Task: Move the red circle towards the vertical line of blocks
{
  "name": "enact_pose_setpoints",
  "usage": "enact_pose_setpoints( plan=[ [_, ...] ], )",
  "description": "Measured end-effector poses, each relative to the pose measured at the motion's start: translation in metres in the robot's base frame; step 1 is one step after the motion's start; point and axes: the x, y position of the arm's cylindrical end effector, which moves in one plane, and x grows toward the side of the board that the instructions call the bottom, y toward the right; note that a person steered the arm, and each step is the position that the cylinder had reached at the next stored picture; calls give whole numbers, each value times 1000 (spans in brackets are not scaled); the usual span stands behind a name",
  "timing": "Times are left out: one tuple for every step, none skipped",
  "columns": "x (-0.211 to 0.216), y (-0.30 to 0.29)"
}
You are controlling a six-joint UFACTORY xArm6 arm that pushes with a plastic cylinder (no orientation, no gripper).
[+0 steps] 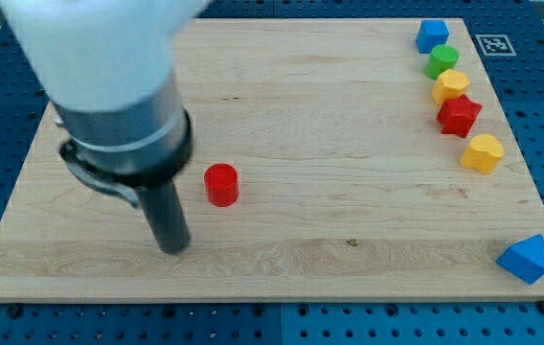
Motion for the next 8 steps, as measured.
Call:
enact_pose_setpoints(
  plan=[
    [-33,-9],
    [-33,-9],
    [-33,20],
    [-39,54],
    [-51,73],
    [-70,65],
    [-85,62],
    [-88,76]
  ],
)
